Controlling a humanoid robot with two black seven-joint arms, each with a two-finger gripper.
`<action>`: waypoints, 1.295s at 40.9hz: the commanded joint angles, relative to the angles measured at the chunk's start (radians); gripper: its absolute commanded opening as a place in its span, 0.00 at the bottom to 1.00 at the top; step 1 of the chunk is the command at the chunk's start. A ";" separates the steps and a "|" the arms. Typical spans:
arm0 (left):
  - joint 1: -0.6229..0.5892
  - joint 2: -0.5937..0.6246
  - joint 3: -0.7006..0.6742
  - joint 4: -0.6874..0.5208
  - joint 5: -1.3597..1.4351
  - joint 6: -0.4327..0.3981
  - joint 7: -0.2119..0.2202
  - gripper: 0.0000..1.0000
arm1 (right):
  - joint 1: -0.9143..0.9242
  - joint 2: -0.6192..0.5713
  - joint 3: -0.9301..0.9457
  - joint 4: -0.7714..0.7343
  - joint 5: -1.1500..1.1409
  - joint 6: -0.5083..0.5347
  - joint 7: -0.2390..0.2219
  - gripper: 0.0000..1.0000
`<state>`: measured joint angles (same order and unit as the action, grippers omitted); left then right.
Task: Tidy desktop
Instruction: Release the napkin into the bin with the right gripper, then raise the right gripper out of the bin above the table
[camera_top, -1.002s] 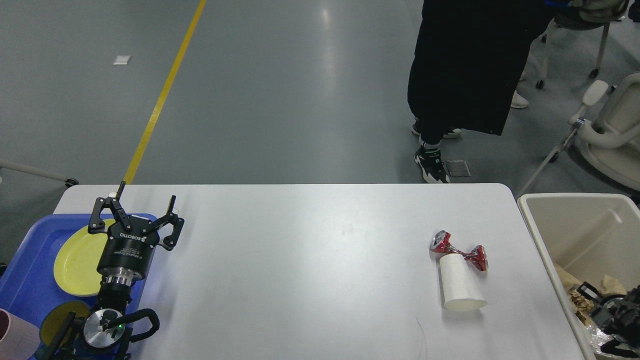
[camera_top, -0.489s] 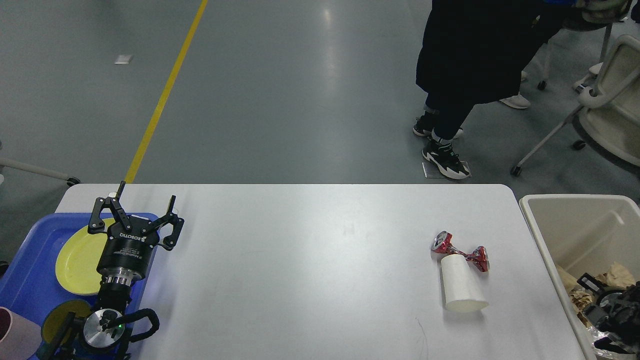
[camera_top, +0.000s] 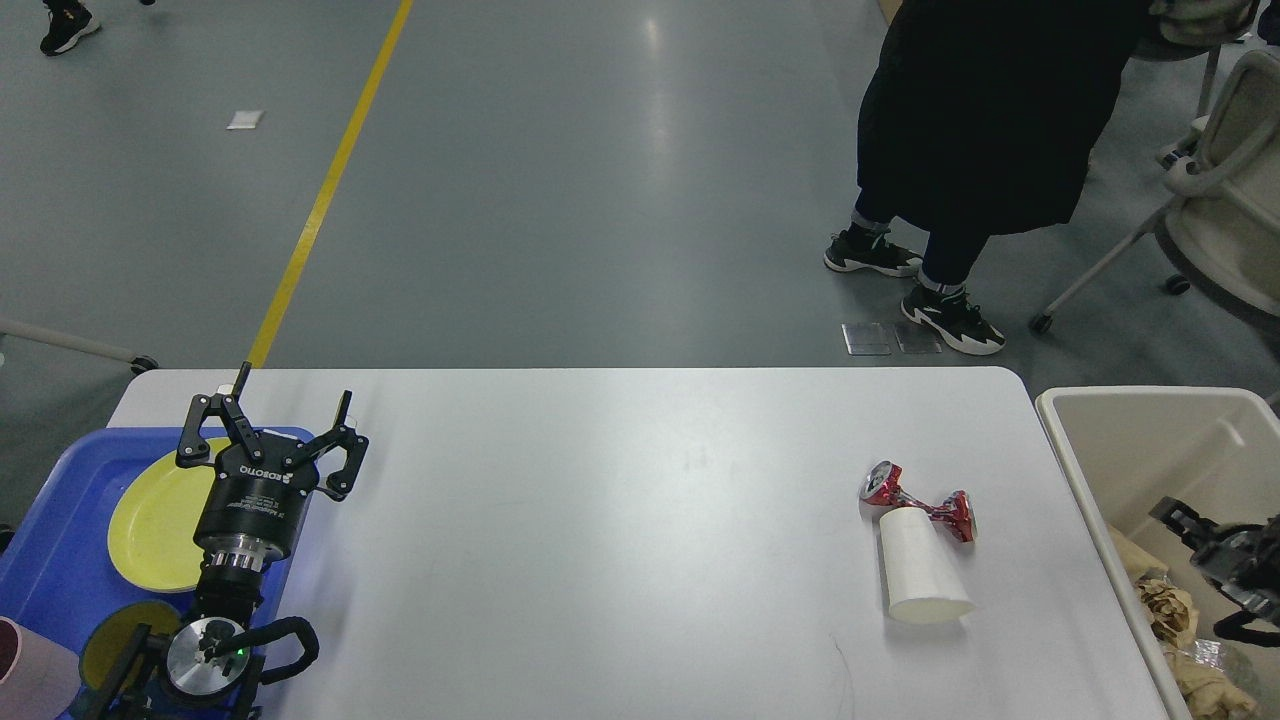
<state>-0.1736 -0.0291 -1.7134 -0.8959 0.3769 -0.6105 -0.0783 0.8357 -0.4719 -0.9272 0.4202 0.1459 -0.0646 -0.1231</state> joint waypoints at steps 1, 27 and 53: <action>-0.001 0.000 0.000 0.000 0.000 0.000 0.000 0.96 | 0.189 -0.060 -0.094 0.164 0.000 0.058 -0.001 1.00; 0.000 0.000 0.000 0.000 0.000 0.000 -0.001 0.96 | 1.308 0.159 -0.473 0.773 0.003 0.871 -0.004 1.00; -0.001 0.000 0.000 0.000 0.000 0.000 0.000 0.96 | 1.691 0.245 -0.375 1.135 0.004 0.890 -0.003 1.00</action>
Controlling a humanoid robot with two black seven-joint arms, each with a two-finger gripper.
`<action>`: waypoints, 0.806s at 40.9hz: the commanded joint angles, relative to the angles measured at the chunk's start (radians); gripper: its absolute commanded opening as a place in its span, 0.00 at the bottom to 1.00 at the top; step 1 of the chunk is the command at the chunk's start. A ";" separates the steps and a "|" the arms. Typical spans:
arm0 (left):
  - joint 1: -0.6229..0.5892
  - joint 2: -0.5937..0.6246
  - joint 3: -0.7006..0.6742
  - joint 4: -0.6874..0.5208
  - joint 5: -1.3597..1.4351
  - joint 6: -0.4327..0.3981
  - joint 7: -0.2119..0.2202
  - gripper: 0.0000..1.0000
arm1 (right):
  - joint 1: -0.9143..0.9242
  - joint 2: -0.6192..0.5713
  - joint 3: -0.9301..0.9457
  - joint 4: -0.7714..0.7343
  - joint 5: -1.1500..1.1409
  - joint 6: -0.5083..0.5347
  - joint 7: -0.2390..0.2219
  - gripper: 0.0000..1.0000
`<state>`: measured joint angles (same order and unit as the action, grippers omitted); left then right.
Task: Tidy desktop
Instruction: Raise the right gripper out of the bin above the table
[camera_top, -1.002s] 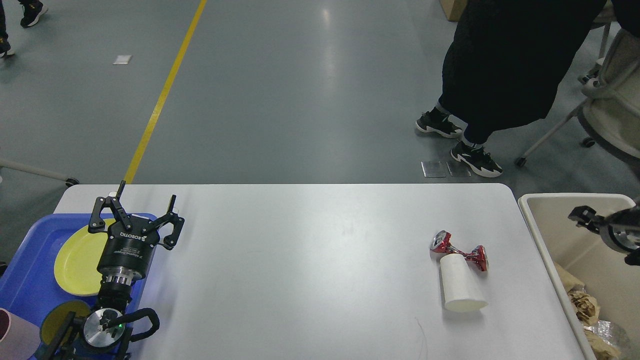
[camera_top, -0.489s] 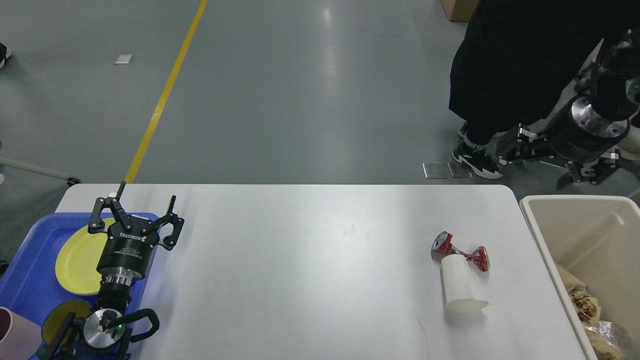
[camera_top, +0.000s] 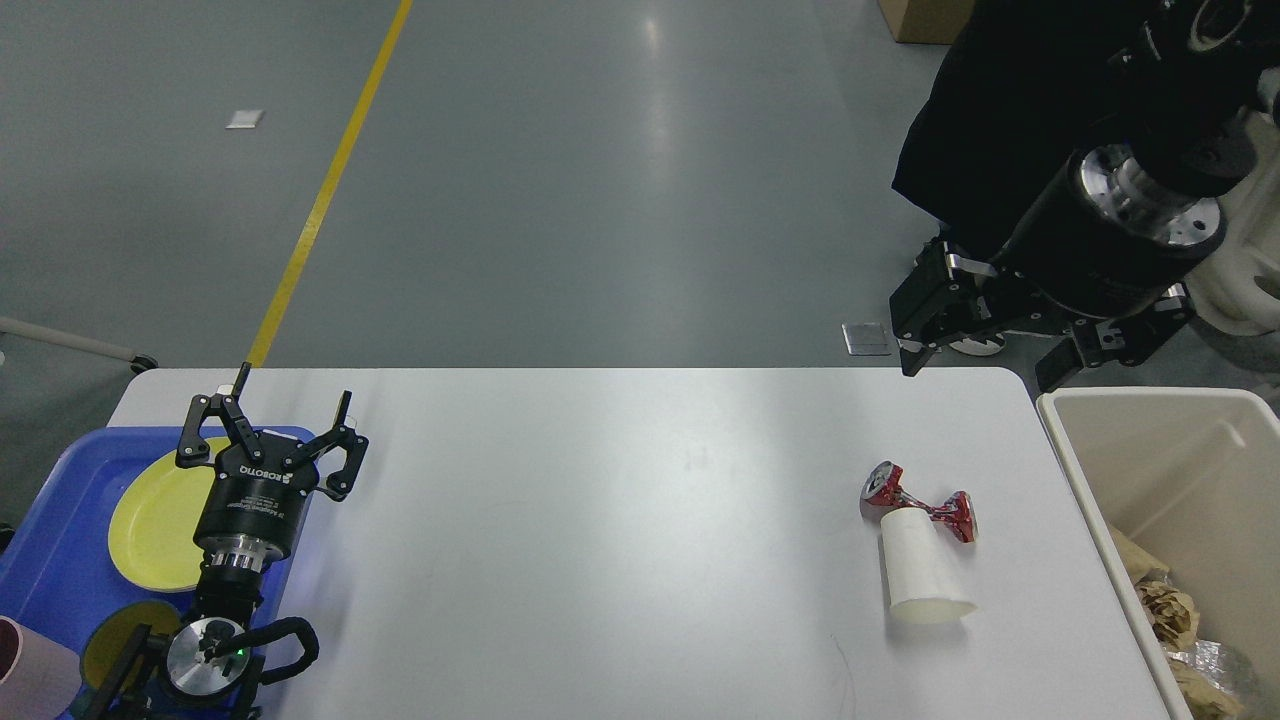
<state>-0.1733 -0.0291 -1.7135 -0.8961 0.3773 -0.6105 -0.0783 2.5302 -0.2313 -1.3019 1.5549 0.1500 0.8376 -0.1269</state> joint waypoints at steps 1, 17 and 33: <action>0.000 0.000 0.000 0.000 0.000 0.000 0.000 0.96 | -0.004 0.006 0.000 0.001 0.000 -0.014 0.001 1.00; 0.000 0.000 0.000 0.000 0.000 0.000 0.000 0.96 | -0.021 0.015 0.001 -0.006 0.000 -0.025 0.001 1.00; 0.000 0.000 0.000 0.000 0.000 0.000 0.000 0.96 | -0.139 0.015 0.000 -0.009 -0.003 -0.132 0.001 1.00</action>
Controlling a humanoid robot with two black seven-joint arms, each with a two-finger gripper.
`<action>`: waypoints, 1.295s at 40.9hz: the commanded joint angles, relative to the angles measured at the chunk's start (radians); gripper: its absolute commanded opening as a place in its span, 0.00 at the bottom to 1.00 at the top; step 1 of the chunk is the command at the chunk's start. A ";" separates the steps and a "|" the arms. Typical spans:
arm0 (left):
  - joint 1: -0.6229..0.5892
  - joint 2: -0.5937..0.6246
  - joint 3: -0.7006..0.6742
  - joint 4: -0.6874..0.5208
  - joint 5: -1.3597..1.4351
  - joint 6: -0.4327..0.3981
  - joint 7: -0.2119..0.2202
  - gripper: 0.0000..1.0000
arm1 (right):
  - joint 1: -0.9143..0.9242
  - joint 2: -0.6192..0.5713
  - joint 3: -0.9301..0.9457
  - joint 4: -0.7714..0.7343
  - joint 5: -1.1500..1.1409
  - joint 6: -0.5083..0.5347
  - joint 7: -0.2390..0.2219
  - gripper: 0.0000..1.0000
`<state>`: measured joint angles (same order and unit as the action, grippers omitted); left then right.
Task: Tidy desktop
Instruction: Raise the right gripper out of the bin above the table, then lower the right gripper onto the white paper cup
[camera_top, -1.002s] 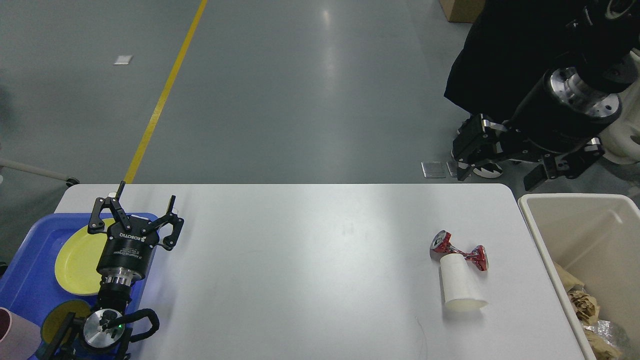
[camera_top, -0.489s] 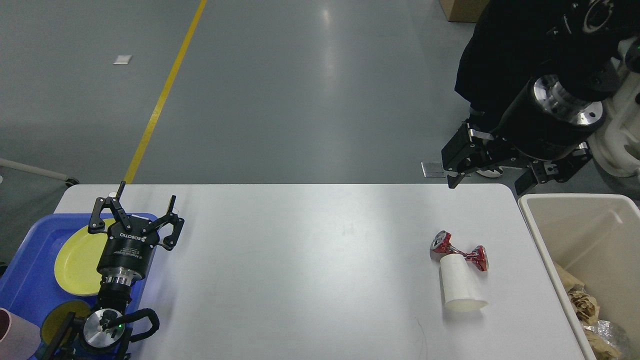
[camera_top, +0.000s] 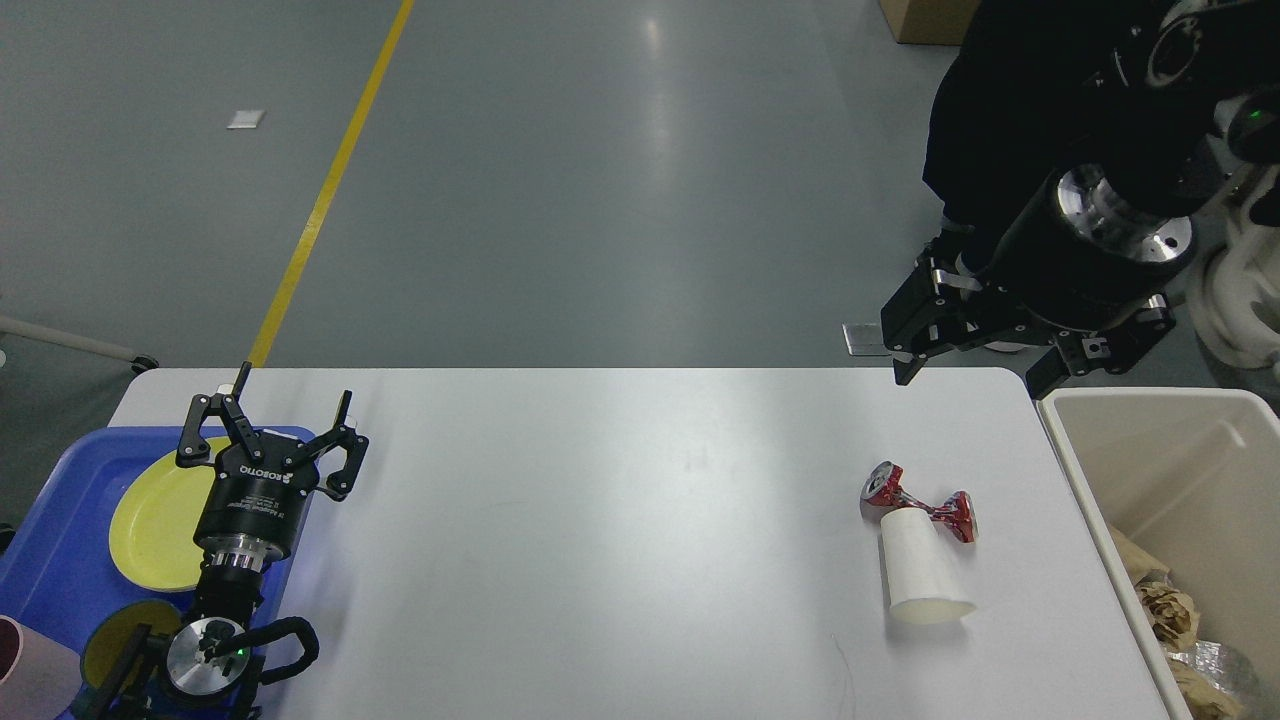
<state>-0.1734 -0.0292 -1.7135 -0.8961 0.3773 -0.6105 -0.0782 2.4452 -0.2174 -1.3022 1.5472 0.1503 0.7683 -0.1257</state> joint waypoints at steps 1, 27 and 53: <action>0.000 0.000 0.000 0.000 0.000 0.000 0.000 0.96 | -0.069 0.001 0.000 -0.001 -0.005 -0.075 0.000 1.00; 0.000 0.000 0.000 0.000 0.000 0.000 0.000 0.96 | -0.538 0.072 0.061 -0.196 -0.015 -0.362 0.006 1.00; 0.000 0.000 0.000 0.000 0.000 0.000 0.000 0.96 | -0.833 0.135 0.066 -0.371 -0.057 -0.471 0.008 0.99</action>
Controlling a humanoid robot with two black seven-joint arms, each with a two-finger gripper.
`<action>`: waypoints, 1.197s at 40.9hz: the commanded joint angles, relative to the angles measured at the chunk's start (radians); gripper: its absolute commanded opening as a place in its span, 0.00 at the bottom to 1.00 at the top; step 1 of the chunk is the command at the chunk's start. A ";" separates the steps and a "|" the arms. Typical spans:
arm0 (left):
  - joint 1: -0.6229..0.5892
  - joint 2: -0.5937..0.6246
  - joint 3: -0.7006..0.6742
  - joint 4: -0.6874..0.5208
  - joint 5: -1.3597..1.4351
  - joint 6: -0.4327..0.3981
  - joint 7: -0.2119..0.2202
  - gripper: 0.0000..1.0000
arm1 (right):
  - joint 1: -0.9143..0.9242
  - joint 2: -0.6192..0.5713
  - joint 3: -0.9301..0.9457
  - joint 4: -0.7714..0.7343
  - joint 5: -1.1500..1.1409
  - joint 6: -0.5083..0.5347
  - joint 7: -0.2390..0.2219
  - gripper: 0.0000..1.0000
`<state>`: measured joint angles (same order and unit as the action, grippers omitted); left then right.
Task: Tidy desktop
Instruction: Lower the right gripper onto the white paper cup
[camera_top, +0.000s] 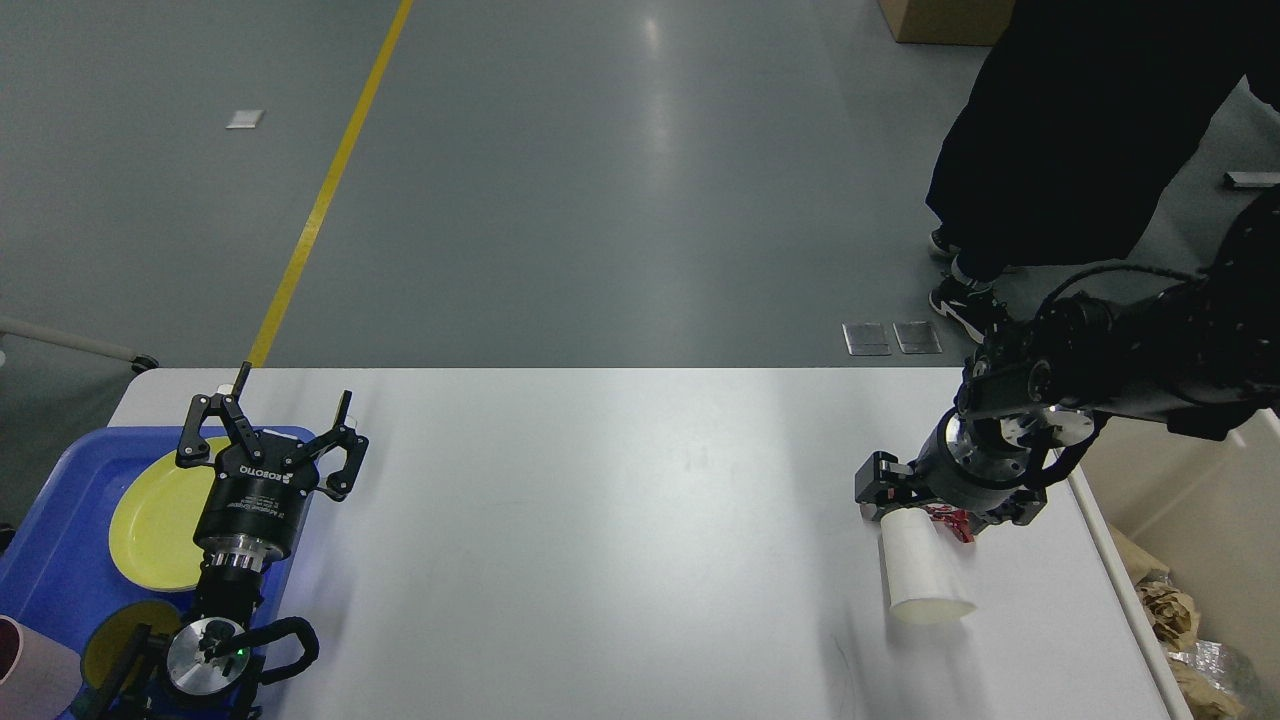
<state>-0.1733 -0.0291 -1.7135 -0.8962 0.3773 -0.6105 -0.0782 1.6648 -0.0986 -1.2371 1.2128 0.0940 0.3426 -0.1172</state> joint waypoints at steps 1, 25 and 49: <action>0.000 0.000 0.000 0.000 0.000 0.000 0.000 0.96 | -0.062 0.016 0.002 -0.039 0.000 -0.057 -0.001 0.99; 0.000 0.000 0.000 -0.001 0.000 0.000 -0.002 0.96 | -0.269 0.039 0.064 -0.190 -0.122 -0.142 -0.004 0.99; 0.000 0.000 0.000 0.000 0.000 0.000 0.000 0.96 | -0.353 0.043 0.059 -0.276 -0.206 -0.142 -0.007 0.98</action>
<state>-0.1733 -0.0291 -1.7135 -0.8970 0.3773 -0.6105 -0.0797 1.3154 -0.0550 -1.1796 0.9383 -0.1082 0.2013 -0.1243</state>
